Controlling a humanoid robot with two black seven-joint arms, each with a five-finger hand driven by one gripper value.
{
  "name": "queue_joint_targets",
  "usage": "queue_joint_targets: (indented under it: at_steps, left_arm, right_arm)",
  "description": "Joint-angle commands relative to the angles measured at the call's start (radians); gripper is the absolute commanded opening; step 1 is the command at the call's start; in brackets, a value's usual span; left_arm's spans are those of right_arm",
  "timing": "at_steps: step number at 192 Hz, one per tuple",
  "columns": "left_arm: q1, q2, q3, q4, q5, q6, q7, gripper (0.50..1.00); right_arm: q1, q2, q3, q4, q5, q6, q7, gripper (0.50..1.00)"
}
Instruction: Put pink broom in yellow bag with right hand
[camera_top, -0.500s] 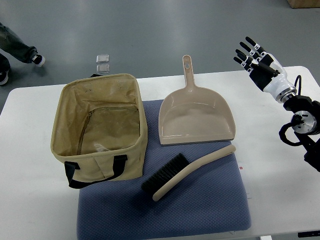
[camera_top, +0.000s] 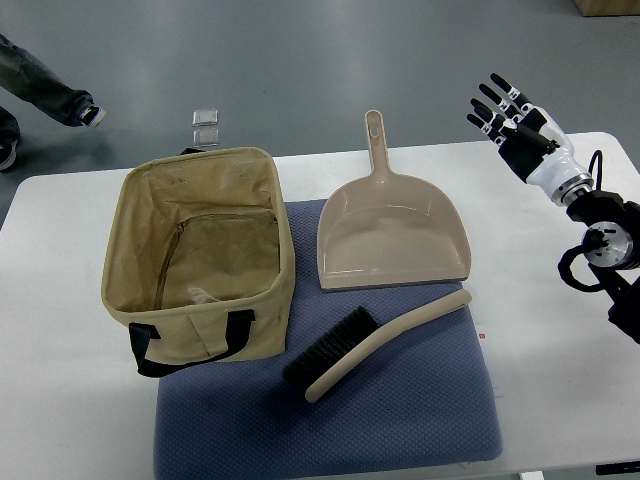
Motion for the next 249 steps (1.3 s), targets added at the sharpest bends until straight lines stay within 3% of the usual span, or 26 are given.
queue_joint_targets:
  at_steps: [1,84,133,249]
  left_arm:
    - [0.0,0.0,0.001,0.001,0.0,0.0,0.0,1.0]
    - [0.0,0.0,0.003,-0.001,0.0,0.0,0.0,1.0]
    - [0.0,0.0,0.003,-0.002,0.0,0.0,0.0,1.0]
    - [0.0,0.0,0.003,-0.001,0.0,0.0,0.0,1.0]
  right_arm:
    - [0.0,0.0,0.0,0.002,0.0,0.0,0.0,0.928]
    - [-0.002,-0.006,-0.001,0.002,0.0,0.003,-0.002,0.928]
    - [-0.002,-0.006,-0.001,0.0,0.0,0.059,-0.003,0.928]
    - [-0.003,0.0,0.0,0.0,0.0,0.062,-0.003,0.928]
